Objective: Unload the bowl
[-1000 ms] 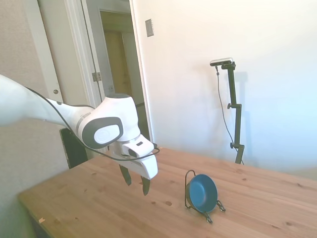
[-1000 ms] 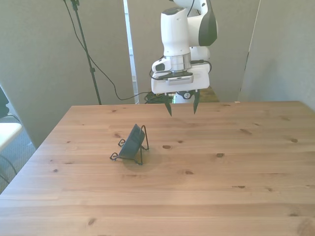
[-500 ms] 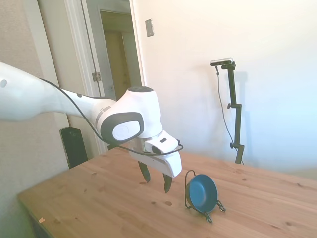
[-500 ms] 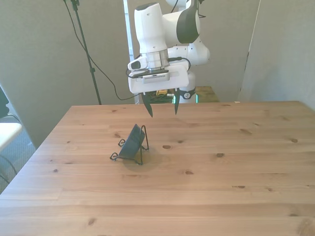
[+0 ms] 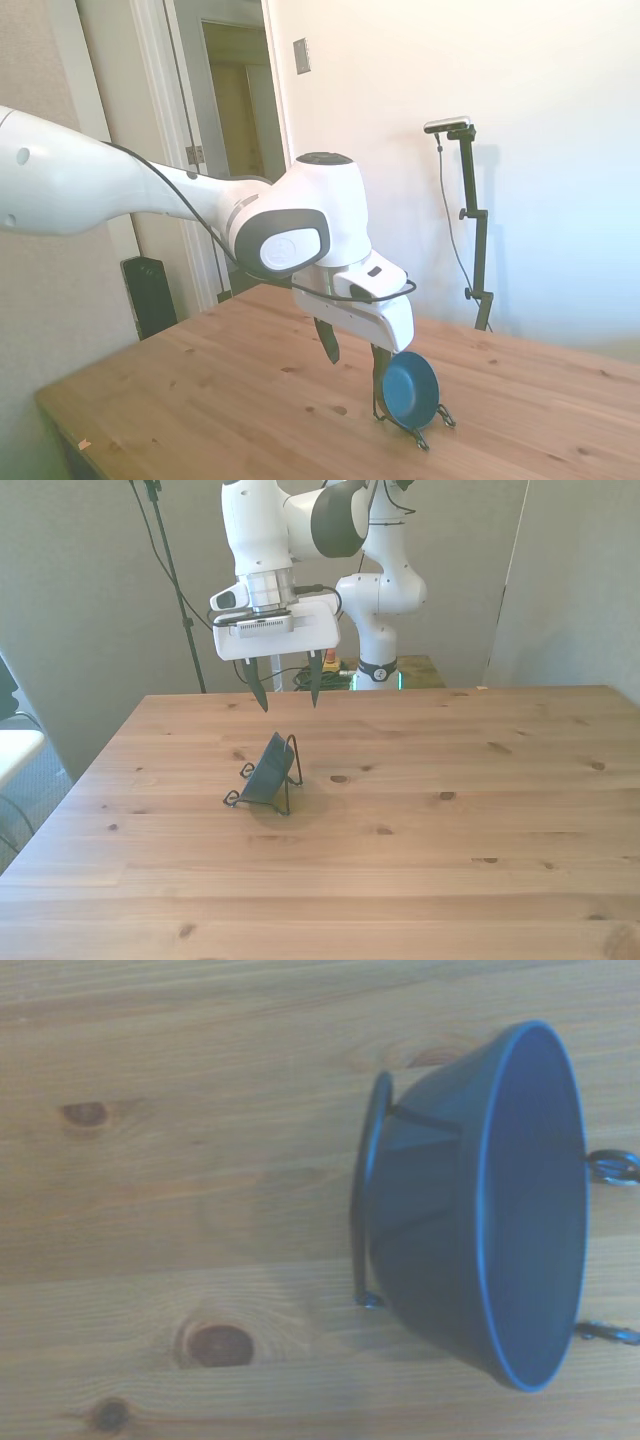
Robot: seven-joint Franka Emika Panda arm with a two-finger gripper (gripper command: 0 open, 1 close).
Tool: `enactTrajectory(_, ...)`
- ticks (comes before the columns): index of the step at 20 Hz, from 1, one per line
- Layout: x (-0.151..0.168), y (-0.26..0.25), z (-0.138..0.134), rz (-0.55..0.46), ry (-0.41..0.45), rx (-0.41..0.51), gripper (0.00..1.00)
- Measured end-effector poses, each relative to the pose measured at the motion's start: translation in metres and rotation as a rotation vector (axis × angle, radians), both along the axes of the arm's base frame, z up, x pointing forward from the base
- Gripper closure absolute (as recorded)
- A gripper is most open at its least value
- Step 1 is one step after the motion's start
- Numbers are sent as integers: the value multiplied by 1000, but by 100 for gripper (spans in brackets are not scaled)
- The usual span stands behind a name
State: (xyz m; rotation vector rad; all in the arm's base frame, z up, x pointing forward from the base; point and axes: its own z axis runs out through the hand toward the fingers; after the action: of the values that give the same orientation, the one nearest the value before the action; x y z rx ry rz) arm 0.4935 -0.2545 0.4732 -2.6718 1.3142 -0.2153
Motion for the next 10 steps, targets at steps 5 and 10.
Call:
enactTrajectory(5, 17, -11, -18, 11, -24, -35, 0)
enactTrajectory(10, 31, -2, -29, 93, -60, 0, 0)
